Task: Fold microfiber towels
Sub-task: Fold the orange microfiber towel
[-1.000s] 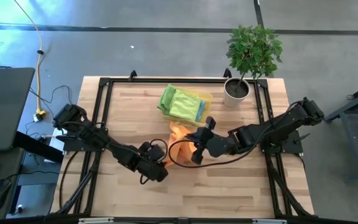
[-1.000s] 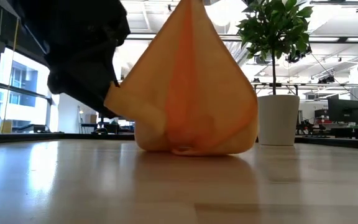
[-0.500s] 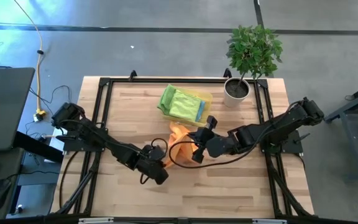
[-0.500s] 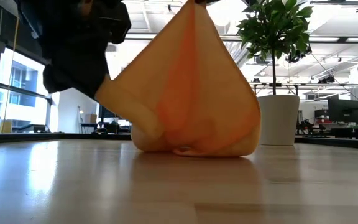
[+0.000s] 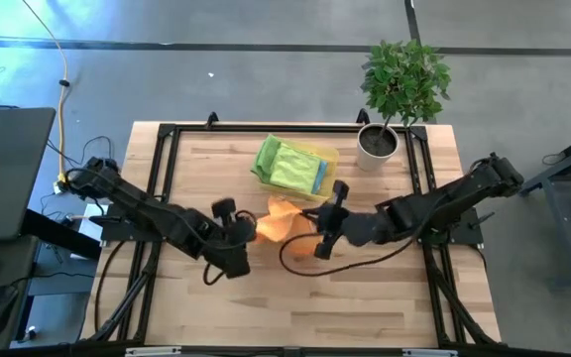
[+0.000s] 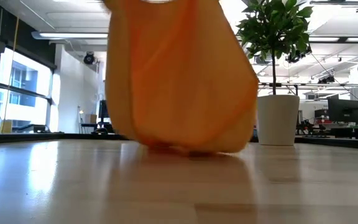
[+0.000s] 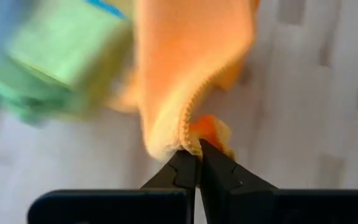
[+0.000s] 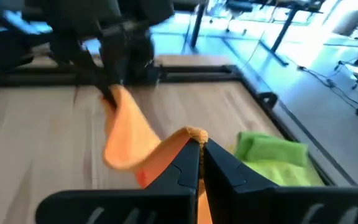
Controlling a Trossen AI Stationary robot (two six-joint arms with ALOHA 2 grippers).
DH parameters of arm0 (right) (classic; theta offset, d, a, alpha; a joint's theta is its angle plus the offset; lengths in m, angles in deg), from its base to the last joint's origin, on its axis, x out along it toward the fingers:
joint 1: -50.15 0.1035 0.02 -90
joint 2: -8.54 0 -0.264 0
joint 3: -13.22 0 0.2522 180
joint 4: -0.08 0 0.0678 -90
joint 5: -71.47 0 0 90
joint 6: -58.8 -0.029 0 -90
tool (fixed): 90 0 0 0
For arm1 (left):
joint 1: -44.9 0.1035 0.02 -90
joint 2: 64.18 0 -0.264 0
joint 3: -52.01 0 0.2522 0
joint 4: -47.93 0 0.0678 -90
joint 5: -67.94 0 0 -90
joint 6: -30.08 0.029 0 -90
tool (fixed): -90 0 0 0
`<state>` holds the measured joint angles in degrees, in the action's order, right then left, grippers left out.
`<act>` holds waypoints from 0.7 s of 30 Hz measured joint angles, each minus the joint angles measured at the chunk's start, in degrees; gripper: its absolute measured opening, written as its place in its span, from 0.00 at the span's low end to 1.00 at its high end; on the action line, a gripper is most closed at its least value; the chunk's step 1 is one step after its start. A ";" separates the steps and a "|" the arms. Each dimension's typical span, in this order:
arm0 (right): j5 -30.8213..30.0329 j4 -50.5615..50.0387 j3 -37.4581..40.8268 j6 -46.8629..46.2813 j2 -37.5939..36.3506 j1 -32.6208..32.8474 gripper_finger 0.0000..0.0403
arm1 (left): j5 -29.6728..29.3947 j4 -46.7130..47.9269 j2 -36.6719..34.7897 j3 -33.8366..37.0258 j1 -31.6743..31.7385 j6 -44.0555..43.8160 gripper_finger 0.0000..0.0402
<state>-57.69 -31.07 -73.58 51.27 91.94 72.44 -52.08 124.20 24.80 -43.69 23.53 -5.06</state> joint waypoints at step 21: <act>8.74 3.78 -0.04 5.16 -13.62 1.77 0.00 | -2.10 9.10 0.03 -24.42 -0.13 37.03 0.00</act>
<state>-48.94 -27.30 -73.62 56.42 78.31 74.21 -54.18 133.30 24.84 -68.12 23.40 31.97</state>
